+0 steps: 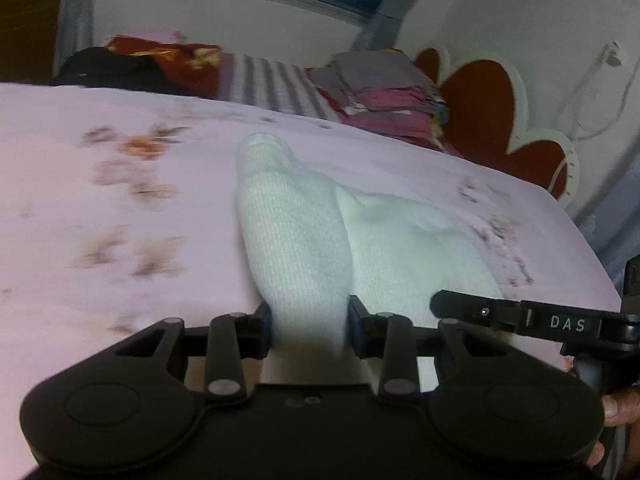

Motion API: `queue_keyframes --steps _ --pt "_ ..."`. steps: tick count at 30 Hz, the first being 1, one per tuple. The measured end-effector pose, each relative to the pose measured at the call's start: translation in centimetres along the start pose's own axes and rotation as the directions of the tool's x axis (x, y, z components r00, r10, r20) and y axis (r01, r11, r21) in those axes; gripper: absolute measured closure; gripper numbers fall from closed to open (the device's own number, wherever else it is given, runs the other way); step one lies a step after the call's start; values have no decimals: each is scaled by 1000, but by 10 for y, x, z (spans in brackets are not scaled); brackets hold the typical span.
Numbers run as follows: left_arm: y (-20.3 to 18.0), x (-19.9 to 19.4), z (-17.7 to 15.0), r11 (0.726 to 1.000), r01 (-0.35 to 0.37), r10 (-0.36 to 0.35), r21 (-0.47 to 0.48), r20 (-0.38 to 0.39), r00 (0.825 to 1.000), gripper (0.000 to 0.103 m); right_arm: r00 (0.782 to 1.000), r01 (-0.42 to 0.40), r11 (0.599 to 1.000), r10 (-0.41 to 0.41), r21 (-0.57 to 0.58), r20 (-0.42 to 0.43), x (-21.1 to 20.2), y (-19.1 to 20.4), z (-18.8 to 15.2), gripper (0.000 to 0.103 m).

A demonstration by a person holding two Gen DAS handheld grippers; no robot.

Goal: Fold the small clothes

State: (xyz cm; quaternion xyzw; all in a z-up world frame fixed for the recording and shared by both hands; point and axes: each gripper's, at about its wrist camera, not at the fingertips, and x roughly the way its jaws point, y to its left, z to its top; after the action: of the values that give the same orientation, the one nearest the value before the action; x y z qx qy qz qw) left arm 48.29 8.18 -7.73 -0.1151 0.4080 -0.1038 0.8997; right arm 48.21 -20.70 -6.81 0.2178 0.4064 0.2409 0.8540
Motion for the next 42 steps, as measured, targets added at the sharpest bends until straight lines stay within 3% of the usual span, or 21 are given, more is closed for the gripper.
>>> queue_keyframes --steps 7,12,13,14,15,17,19,20,21,22,24,25,27,30,32,36,38,40,42 --pt "77 -35 -1 999 -46 46 -20 0 999 69 998 -45 999 45 -13 -43 58 75 -25 74" --pt "120 -31 -11 997 -24 21 -68 -52 998 67 995 -38 999 37 -7 -88 97 94 -40 74" --pt "129 -24 -15 996 -20 13 -89 -81 997 64 995 -22 1000 22 -2 -102 104 92 -44 74" --pt "137 -20 -18 994 -28 19 -108 -89 996 52 993 -1 1000 1 3 -119 113 88 -48 74" --pt "146 -18 -22 991 -33 23 -128 -80 997 31 992 9 1000 -6 16 -129 119 84 -52 72" --pt "155 -18 -26 990 -68 62 -121 -58 996 20 991 -6 999 12 46 -130 121 80 -56 67" --pt "158 -19 -24 992 -46 39 -117 -58 998 22 990 -3 999 9 44 -143 121 77 -55 63" --pt "156 -20 -20 994 -43 38 -100 -55 998 31 990 4 999 2 37 -143 117 77 -53 61" --pt "153 -26 -15 996 -46 43 -80 -31 999 52 992 21 999 -17 24 -126 110 78 -50 61" --pt "153 -33 -10 997 -44 44 -62 2 999 60 995 45 999 -44 3 -85 101 81 -45 61" --pt "147 -41 8 998 -54 55 -20 86 995 65 997 75 996 -75 -38 -9 86 89 -35 62" --pt "145 -40 16 999 -49 49 -6 111 993 67 997 71 996 -71 -55 4 86 93 -30 65" --pt "137 -23 36 1000 -21 19 21 91 996 75 997 81 990 -83 -112 -10 100 108 -21 86" --pt "127 9 46 998 -1 -1 55 24 1000 80 992 98 979 -109 -180 -55 138 121 -9 90" --pt "132 30 42 999 28 -25 40 -56 998 79 977 164 955 -192 -246 -94 168 121 -10 92" --pt "136 29 37 999 38 -37 23 -50 998 79 968 206 939 -237 -277 -85 188 113 -13 92" --pt "133 9 33 999 10 -9 31 -10 1000 81 965 219 936 -249 -275 -82 183 114 -13 92" --pt "124 -12 28 998 -14 11 69 43 999 81 976 195 941 -215 -275 -43 161 121 -16 92" --pt "115 -31 15 998 1 -5 68 56 998 81 990 122 948 -137 -294 -32 136 131 -26 92"
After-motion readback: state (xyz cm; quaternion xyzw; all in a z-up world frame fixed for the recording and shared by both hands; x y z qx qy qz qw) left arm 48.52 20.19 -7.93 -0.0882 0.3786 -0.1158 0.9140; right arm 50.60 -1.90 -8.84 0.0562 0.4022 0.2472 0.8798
